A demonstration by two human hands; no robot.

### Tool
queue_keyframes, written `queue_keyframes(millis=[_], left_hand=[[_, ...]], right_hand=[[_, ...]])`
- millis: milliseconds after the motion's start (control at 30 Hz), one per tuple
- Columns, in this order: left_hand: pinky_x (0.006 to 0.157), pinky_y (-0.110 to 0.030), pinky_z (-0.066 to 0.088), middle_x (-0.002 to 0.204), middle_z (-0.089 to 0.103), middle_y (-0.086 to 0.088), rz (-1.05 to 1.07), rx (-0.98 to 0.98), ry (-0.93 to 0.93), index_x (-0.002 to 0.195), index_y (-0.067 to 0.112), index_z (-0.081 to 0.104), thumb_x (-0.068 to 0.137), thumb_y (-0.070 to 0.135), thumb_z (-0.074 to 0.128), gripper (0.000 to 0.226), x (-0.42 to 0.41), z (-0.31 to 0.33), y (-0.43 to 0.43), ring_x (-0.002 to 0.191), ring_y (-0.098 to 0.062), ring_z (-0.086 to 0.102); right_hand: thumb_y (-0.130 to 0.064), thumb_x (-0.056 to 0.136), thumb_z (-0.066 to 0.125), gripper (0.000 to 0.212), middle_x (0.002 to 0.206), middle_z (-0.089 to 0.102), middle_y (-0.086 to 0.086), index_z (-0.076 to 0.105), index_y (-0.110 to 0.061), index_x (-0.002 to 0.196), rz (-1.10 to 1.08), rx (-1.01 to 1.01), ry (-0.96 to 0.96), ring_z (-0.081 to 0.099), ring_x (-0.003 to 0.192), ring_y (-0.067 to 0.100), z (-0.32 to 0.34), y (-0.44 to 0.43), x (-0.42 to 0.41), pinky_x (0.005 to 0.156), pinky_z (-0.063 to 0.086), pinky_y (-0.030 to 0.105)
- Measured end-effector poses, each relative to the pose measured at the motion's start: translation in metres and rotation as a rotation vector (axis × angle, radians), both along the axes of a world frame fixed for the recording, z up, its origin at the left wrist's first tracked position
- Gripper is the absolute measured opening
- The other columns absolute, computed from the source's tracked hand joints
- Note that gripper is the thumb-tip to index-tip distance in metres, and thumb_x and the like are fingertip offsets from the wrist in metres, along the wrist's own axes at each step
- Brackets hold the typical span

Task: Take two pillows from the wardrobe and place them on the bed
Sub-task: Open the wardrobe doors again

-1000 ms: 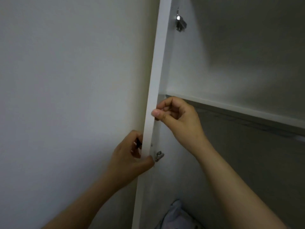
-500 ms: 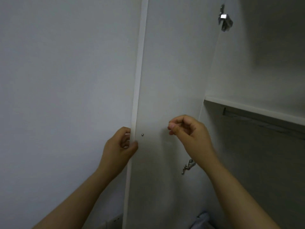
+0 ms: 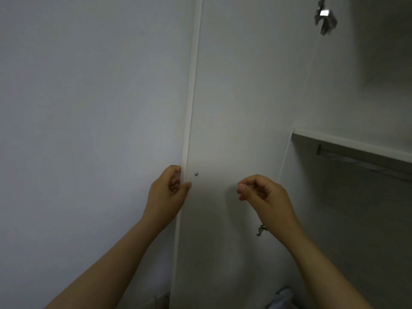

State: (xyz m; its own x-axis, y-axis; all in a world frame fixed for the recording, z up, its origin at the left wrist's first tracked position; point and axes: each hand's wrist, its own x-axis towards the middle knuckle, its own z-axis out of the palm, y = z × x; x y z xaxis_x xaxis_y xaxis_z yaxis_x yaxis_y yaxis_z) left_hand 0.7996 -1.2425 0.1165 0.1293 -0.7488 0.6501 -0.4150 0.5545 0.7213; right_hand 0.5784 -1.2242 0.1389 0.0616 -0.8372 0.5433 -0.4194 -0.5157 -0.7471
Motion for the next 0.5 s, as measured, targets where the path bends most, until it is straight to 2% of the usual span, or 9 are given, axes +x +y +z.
queue_keyframes(millis=[67,133,267,333,400,500], left_hand=[[0.059,-0.002,0.039,0.073,0.061,0.017,0.023,0.0,-0.015,0.097,0.012,0.058,0.083,0.004,0.062,0.017,0.001,0.001,-0.002,0.063,0.009,0.058],[0.058,-0.004,0.04,0.074,0.062,0.013,0.054,0.011,-0.03,0.098,0.015,0.057,0.084,0.007,0.063,0.017,0.003,0.0,-0.005,0.064,0.0,0.058],[0.064,-0.019,0.046,0.08,0.067,-0.004,0.12,0.049,-0.042,0.095,0.018,0.057,0.083,0.016,0.065,0.015,0.005,-0.006,-0.011,0.072,-0.019,0.062],[0.063,-0.02,0.046,0.08,0.067,-0.003,0.157,0.071,-0.041,0.094,0.018,0.056,0.082,0.019,0.066,0.016,0.005,-0.009,-0.009,0.074,-0.019,0.062],[0.061,-0.013,0.044,0.082,0.065,-0.001,0.19,0.094,-0.03,0.095,0.017,0.056,0.081,0.02,0.068,0.019,0.005,-0.012,-0.003,0.072,-0.015,0.062],[0.061,-0.011,0.041,0.092,0.062,0.001,0.239,0.11,-0.029,0.097,0.017,0.058,0.082,0.023,0.067,0.019,0.006,-0.017,0.013,0.076,-0.007,0.059]], right_hand=[[-0.023,0.086,0.064,0.005,0.076,0.07,0.001,0.067,-0.02,0.083,-0.008,0.004,-0.003,0.068,0.075,0.012,-0.001,0.002,-0.002,0.076,0.054,0.031],[-0.023,0.086,0.064,0.005,0.077,0.07,0.001,0.067,-0.019,0.084,-0.011,0.008,-0.012,0.068,0.075,0.011,-0.002,0.005,-0.006,0.076,0.054,0.03],[-0.021,0.086,0.065,0.005,0.077,0.07,0.002,0.067,-0.019,0.082,-0.02,0.012,-0.031,0.069,0.074,0.013,-0.006,0.009,-0.016,0.075,0.054,0.032],[-0.021,0.086,0.065,0.005,0.077,0.07,0.002,0.066,-0.019,0.081,-0.025,0.012,-0.038,0.069,0.074,0.013,-0.009,0.012,-0.02,0.074,0.054,0.031],[-0.021,0.086,0.064,0.005,0.076,0.07,0.002,0.066,-0.019,0.081,-0.026,0.009,-0.048,0.069,0.074,0.014,-0.012,0.016,-0.025,0.073,0.053,0.029],[-0.021,0.086,0.064,0.006,0.075,0.07,0.001,0.066,-0.02,0.081,-0.031,0.004,-0.058,0.069,0.074,0.014,-0.015,0.022,-0.032,0.068,0.052,0.022]])
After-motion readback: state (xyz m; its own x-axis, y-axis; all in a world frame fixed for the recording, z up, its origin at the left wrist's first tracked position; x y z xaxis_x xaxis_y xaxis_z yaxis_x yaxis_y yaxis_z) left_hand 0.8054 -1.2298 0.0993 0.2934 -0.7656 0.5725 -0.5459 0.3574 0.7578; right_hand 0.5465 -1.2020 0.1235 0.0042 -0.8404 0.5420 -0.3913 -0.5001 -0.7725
